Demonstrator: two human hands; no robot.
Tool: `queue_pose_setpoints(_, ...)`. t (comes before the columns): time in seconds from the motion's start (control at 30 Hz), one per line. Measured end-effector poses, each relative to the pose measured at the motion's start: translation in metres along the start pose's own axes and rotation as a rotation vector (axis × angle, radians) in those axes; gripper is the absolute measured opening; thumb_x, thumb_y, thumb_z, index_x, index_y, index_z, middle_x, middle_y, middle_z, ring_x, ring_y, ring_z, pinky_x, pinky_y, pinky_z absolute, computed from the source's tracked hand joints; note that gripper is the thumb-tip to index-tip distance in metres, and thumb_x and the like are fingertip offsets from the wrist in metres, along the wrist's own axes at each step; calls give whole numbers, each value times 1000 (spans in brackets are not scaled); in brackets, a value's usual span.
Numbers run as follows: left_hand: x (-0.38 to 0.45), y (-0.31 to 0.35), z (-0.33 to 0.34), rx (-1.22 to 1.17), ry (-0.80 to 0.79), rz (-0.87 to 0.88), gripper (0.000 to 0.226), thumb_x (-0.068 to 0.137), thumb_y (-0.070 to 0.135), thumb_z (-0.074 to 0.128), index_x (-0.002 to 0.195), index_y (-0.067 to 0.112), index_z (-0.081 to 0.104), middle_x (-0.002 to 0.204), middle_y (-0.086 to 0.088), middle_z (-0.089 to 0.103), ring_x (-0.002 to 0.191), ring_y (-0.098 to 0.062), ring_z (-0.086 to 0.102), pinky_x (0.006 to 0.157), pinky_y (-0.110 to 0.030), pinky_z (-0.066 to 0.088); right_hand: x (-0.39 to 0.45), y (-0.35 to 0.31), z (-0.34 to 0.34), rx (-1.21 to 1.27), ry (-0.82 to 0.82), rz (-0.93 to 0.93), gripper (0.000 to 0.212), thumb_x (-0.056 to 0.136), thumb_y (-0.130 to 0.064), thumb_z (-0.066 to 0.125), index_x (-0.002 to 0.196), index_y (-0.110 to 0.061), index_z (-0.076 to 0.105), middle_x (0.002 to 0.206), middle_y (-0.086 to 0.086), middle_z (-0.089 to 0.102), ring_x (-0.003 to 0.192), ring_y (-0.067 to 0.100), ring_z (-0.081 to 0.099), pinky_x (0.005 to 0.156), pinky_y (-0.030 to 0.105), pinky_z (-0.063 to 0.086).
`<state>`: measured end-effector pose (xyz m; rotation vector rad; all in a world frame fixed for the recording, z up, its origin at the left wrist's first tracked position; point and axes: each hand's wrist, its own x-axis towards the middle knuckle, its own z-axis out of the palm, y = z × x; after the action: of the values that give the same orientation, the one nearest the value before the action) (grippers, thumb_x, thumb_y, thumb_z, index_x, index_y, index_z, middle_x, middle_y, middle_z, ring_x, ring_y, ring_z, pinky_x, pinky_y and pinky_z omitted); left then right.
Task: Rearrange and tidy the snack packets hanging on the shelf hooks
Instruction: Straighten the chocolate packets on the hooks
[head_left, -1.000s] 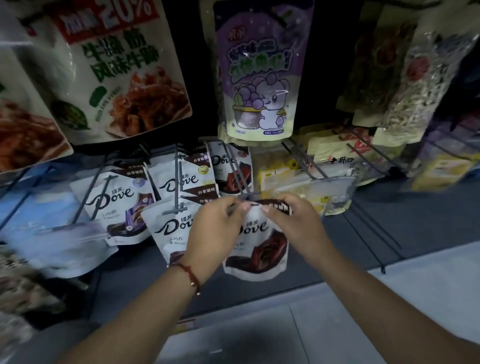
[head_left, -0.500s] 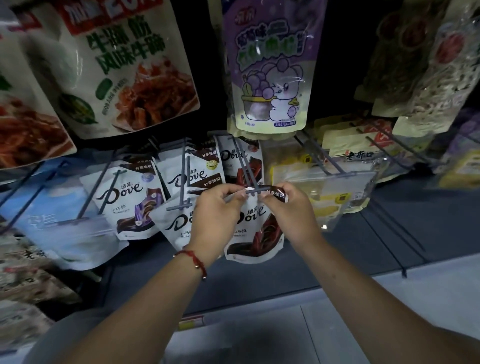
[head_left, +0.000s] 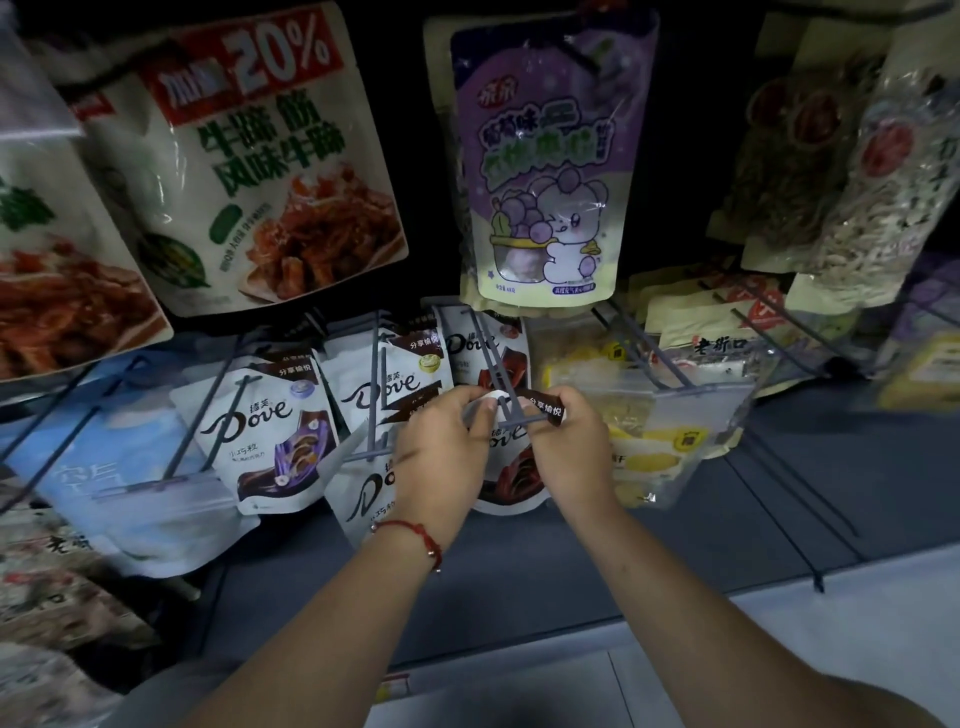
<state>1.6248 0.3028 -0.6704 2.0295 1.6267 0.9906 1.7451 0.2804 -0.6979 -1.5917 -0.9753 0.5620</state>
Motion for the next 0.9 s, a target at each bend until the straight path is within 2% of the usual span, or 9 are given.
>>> queue_pose_setpoints(0.13,-1,-4,1,70,36,80,26,100,30,52,120,25,66,107,8,67,90,-7,58,81,-29,52,-1,-3,-1,-52,14,-22,7,92,-31,63,93,-24,61,81,-8,65,75,7,61,61,23,47)
queue_pose_setpoints(0.27,-9,-14,-2,123,-24,182,48,96,19,55,143,23,47,123,4,57,112,-17,54,97,-43,48,-10,-10,-10,-171,24,-103,36,91,-17,63,126,-20,52,112,-12,54,93,-25,46,69,-1,36)
queue_pose_setpoints(0.33,-17,-17,-6,213,-95,196,63,96,21,54,153,24,28,147,-3,39,131,-24,41,110,-43,38,-17,-10,-14,-282,21,-157,55,89,-19,65,139,-18,42,132,-4,47,111,-14,44,88,4,32)
queue_pose_setpoints(0.4,-27,-20,-10,325,-172,202,74,98,28,52,157,27,8,162,-10,9,146,-32,19,119,-43,22,-27,-8,-16,-380,3,-191,73,86,-21,67,148,-18,28,143,1,40,129,12,40,103,25,36)
queue_pose_setpoints(0.57,-57,-35,-19,543,-292,264,89,95,43,51,155,22,-12,162,-14,-18,150,-35,-10,122,-50,9,-60,-7,-27,-661,-127,-200,92,87,-34,65,155,-17,5,160,7,16,147,25,15,120,41,19)
queue_pose_setpoints(0.67,-80,-41,-32,644,-345,322,96,89,53,57,157,20,-2,163,-17,-8,150,-39,1,120,-52,12,-83,-17,-41,-762,-255,-204,91,91,-39,58,155,-22,-4,164,5,-4,150,30,-1,121,46,7)
queue_pose_setpoints(0.73,-96,-42,-45,663,-316,399,95,80,57,63,155,17,20,160,-21,16,145,-42,25,112,-54,30,-97,-28,-52,-826,-294,-252,89,93,-39,54,155,-24,-7,163,3,-10,150,29,-6,121,45,2)
queue_pose_setpoints(0.8,-107,-38,-59,640,-257,486,84,80,61,52,150,17,34,155,-21,33,138,-41,38,105,-53,41,-109,-40,-66,-878,-322,-301,87,93,-40,53,155,-27,-7,163,1,-12,150,27,-9,121,43,0)
queue_pose_setpoints(0.9,-109,-17,-86,651,-203,560,80,84,65,35,150,21,35,154,-18,35,139,-38,39,106,-52,41,-120,-61,-91,-936,-344,-381,84,95,-43,51,155,-29,-7,163,-2,-12,150,24,-11,118,38,-10)
